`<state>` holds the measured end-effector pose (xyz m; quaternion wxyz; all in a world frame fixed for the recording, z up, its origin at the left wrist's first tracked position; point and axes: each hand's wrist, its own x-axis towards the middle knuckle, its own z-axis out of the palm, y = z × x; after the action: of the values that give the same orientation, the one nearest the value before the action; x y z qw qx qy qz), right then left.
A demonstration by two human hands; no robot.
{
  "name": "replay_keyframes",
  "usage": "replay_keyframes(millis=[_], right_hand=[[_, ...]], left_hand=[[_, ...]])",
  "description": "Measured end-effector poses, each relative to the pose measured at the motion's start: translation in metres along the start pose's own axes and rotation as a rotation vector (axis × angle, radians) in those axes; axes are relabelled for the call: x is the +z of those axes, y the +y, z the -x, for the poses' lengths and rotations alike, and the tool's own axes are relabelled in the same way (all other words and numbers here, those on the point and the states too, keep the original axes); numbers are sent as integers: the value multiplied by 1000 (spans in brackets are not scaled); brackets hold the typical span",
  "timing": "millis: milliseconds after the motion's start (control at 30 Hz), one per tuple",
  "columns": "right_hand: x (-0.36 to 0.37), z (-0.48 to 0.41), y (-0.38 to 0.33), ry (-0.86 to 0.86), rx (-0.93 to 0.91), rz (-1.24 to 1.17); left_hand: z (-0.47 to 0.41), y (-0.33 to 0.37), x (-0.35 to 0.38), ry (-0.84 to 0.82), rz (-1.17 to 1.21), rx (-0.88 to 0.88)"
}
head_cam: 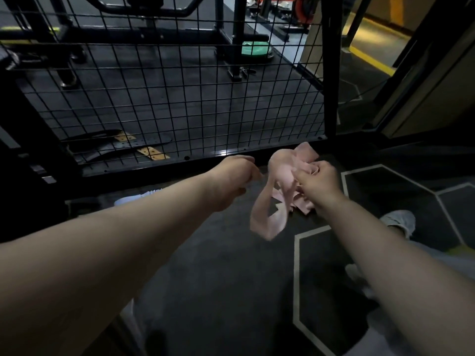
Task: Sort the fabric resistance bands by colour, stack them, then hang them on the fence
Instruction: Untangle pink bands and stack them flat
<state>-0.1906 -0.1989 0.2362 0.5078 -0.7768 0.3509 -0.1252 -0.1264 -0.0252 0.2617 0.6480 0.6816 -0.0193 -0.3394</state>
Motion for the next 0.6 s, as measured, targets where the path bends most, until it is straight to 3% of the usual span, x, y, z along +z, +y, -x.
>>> replay_keyframes(millis=[200, 333, 500, 600], right_hand=[[-4, -3, -12, -145, 46, 9], [-9, 7, -26, -267, -135, 209], [-21, 29, -57, -670, -338, 297], [-23, 35, -67, -704, -338, 172]], left_hand=[[-3, -2, -9, 50, -62, -11], [1, -3, -13, -3, -135, 97], [6, -6, -27, -242, -174, 256], [9, -8, -35, -347, -258, 233]])
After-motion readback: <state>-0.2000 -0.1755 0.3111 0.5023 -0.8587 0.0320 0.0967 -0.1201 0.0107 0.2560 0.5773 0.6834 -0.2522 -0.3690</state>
